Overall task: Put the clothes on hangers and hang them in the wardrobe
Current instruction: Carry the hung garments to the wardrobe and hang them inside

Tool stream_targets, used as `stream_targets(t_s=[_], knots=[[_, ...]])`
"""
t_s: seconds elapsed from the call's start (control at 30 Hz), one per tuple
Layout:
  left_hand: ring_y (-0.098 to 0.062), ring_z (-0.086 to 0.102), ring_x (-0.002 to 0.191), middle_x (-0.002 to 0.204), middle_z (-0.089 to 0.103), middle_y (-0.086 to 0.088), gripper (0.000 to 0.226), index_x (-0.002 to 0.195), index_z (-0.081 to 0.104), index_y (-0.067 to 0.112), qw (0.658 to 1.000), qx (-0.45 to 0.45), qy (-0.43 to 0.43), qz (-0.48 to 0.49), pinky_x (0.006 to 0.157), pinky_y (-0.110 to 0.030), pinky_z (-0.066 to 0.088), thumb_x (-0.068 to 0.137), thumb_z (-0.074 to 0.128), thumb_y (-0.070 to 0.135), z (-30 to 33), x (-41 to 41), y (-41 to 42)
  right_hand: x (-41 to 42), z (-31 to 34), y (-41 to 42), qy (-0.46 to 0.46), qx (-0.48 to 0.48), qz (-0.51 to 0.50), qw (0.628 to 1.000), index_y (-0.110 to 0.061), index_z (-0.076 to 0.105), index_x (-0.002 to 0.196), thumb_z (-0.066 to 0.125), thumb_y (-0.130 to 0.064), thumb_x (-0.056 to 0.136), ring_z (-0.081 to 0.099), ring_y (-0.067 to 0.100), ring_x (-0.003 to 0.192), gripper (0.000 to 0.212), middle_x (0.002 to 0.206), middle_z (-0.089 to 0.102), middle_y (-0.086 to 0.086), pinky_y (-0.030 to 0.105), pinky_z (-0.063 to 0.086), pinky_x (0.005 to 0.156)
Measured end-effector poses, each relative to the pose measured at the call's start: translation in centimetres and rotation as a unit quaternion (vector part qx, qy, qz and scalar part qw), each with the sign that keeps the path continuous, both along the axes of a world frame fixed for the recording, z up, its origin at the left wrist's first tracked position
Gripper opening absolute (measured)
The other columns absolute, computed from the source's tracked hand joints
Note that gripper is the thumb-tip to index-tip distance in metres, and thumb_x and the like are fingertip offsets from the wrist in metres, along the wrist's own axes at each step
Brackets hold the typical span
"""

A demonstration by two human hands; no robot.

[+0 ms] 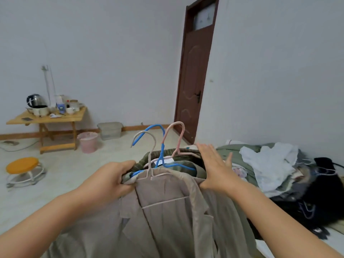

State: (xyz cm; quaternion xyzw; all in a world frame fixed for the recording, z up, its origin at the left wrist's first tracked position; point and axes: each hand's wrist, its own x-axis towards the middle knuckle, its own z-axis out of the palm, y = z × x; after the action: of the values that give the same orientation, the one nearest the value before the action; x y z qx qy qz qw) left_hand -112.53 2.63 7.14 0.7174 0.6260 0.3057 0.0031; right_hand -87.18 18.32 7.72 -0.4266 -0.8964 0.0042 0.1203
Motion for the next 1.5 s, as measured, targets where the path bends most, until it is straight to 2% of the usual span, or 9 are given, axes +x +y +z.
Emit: stream_targets(t_s=[0.13, 0.23, 0.3, 0.37, 0.67, 0.87, 1.07, 1.3, 1.5], knots=[[-0.013, 0.047, 0.055, 0.064, 0.053, 0.005, 0.025, 0.074, 0.041, 0.027, 0.999, 0.017, 0.022, -0.043, 0.048, -0.026, 0.032, 0.061, 0.045, 0.048, 0.8, 0.5, 1.0, 2.9, -0.1, -2.3, 0.047, 0.000, -0.032, 0.998, -0.023, 0.023, 0.143, 0.068, -0.047, 0.071, 0.035, 0.019, 0.134, 0.089, 0.144, 0.039, -0.001, 0.048, 0.017, 0.114], [-0.009, 0.044, 0.052, 0.059, 0.051, 0.007, 0.025, 0.073, 0.040, 0.029, 0.996, 0.018, 0.037, -0.075, 0.048, -0.028, 0.034, 0.060, 0.044, 0.050, 1.2, 0.8, 1.3, 4.7, -0.3, -5.3, 0.089, 0.010, -0.061, 0.994, -0.023, 0.048, 0.113, 0.065, -0.037, 0.074, 0.057, 0.024, 0.102, 0.045, 0.109, 0.061, 0.001, 0.036, 0.047, 0.081], [-0.008, 0.044, 0.052, 0.060, 0.053, 0.008, 0.028, 0.074, 0.040, 0.029, 0.995, 0.016, 0.047, -0.088, 0.050, -0.028, 0.036, 0.059, 0.040, 0.052, 1.2, 1.2, 1.4, 5.9, -0.7, -7.5, 0.084, 0.001, -0.060, 0.995, -0.029, 0.048, 0.085, 0.063, -0.032, 0.075, 0.057, 0.021, 0.082, 0.018, 0.083, 0.058, -0.006, 0.029, 0.042, 0.063], [-0.002, 0.048, 0.057, 0.069, 0.055, 0.021, 0.025, 0.075, 0.041, 0.034, 0.991, 0.001, 0.062, -0.118, 0.050, -0.019, 0.034, 0.058, 0.037, 0.053, 1.1, 1.7, 1.6, 7.2, -1.3, -10.1, 0.079, -0.030, -0.066, 0.994, -0.032, 0.038, 0.069, 0.063, -0.031, 0.074, 0.052, 0.017, 0.071, 0.025, 0.070, 0.050, -0.009, 0.026, 0.037, 0.057], [-0.018, 0.059, 0.100, 0.103, 0.061, 0.008, 0.030, 0.094, 0.046, 0.033, 0.963, -0.045, 0.108, -0.241, 0.078, -0.029, 0.044, 0.064, 0.039, 0.034, 0.1, 10.1, 1.9, 13.3, -1.3, -22.6, 0.256, -0.110, -0.156, 0.948, -0.037, 0.049, 0.057, 0.050, -0.024, 0.059, 0.039, 0.002, 0.052, 0.013, 0.054, 0.047, -0.012, 0.018, 0.025, 0.051], [0.020, 0.050, 0.105, 0.115, 0.059, 0.028, 0.045, 0.107, 0.053, 0.044, 0.878, -0.188, -0.190, -0.398, 0.092, -0.005, 0.039, 0.064, 0.055, 0.029, 3.0, 20.3, -2.9, 19.8, -0.5, -29.5, 0.291, -0.103, -0.228, 0.923, -0.027, 0.044, 0.055, 0.051, -0.018, 0.059, 0.035, 0.002, 0.051, 0.012, 0.053, 0.041, -0.009, 0.018, 0.022, 0.051], [-0.015, 0.069, 0.096, 0.100, 0.073, -0.010, 0.028, 0.110, 0.060, 0.011, 0.701, -0.253, -0.518, -0.420, 0.093, -0.028, 0.050, 0.095, 0.044, 0.029, 5.7, 32.9, -8.5, 27.7, 0.1, -37.4, 0.276, -0.094, -0.302, 0.908, -0.022, 0.049, 0.063, 0.055, -0.027, 0.058, 0.038, 0.002, 0.055, 0.008, 0.057, 0.045, -0.007, 0.023, 0.026, 0.054], [-0.007, 0.068, 0.064, 0.074, 0.074, 0.000, 0.028, 0.088, 0.063, 0.011, 0.667, -0.278, -0.544, -0.426, 0.076, -0.027, 0.052, 0.096, 0.044, 0.030, 7.8, 47.9, -16.6, 38.0, 1.0, -48.0, 0.301, -0.115, -0.367, 0.873, -0.023, 0.049, 0.059, 0.060, -0.020, 0.060, 0.041, 0.000, 0.058, 0.011, 0.059, 0.045, -0.008, 0.023, 0.029, 0.057], [-0.008, 0.060, 0.046, 0.047, 0.057, 0.004, 0.032, 0.068, 0.050, 0.012, 0.629, -0.311, -0.577, -0.418, 0.052, -0.018, 0.049, 0.098, 0.041, 0.019, 8.4, 58.2, -23.2, 44.8, 1.9, -56.3, 0.445, -0.149, -0.392, 0.791, -0.021, 0.053, 0.061, 0.059, -0.051, 0.078, 0.042, 0.003, 0.064, 0.035, 0.066, 0.044, -0.002, 0.020, 0.030, 0.059]])
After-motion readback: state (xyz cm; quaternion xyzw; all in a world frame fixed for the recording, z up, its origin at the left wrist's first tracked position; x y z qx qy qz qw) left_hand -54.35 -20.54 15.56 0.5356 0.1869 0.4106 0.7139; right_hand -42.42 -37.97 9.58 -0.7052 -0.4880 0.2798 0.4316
